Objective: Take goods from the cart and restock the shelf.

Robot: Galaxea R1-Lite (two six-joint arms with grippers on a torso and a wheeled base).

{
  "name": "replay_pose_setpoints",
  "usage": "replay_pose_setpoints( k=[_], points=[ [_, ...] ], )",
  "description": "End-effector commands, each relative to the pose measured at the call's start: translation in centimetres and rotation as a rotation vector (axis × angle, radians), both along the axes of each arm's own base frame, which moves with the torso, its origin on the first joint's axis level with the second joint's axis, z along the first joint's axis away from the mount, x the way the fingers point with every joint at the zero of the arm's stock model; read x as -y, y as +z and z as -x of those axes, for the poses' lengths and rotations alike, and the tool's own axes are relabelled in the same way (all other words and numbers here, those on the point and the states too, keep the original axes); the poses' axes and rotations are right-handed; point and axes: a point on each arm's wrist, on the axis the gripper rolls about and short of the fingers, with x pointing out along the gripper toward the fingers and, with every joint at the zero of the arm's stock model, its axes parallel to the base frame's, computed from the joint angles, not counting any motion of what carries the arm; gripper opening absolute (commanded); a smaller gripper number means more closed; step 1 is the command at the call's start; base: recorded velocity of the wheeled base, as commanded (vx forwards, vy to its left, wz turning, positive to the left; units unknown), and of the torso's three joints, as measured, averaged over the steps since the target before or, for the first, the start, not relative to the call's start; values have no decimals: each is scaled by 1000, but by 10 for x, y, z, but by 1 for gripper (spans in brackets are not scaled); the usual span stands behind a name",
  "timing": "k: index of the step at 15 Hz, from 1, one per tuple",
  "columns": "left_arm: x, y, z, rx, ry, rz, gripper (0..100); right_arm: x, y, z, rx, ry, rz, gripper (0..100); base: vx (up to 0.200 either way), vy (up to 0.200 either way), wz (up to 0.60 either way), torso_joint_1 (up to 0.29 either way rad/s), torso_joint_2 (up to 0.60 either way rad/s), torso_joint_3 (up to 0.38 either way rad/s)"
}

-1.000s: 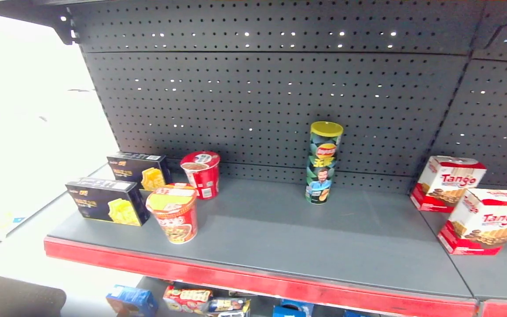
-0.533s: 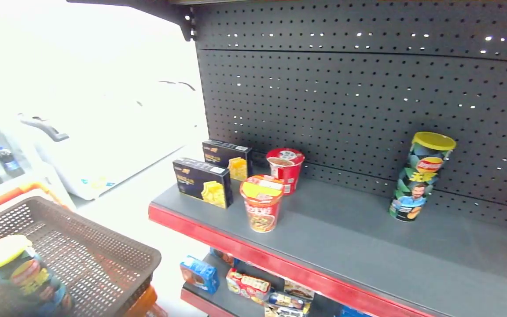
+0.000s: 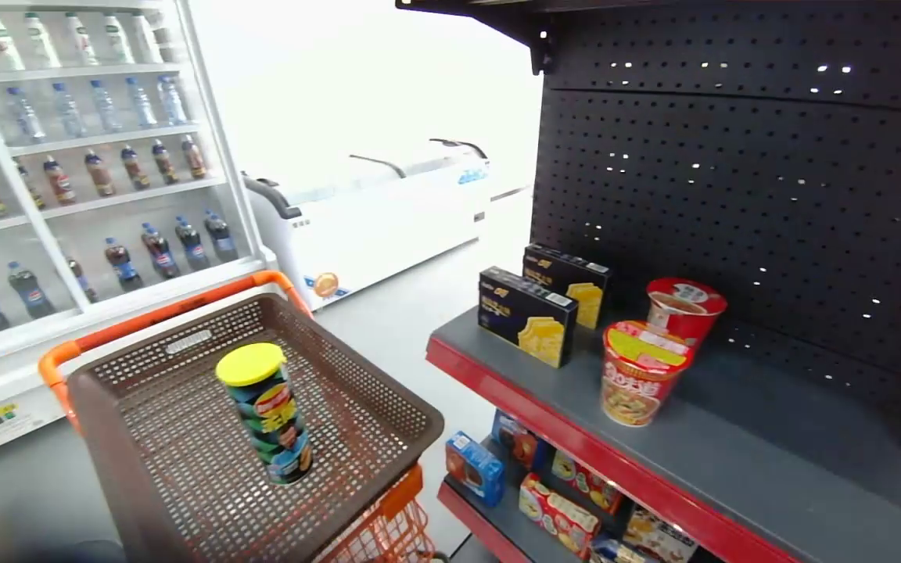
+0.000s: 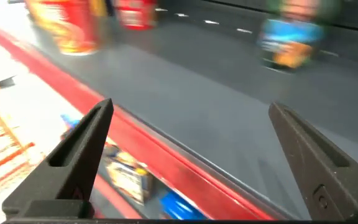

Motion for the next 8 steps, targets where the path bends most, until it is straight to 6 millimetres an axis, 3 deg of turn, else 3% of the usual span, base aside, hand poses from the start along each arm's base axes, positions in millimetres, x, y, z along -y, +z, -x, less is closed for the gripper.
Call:
replay_pose_setpoints(
  k=[1,8],
  points=[
    [0,0,0,-1,0,0,100,0,0,0,-2,0,0,100,0,0,0,0,0,0],
    [-1,0,0,-6,42,-4,100,0,0,0,-2,0,0,100,0,0,0,0,0,0]
  ],
)
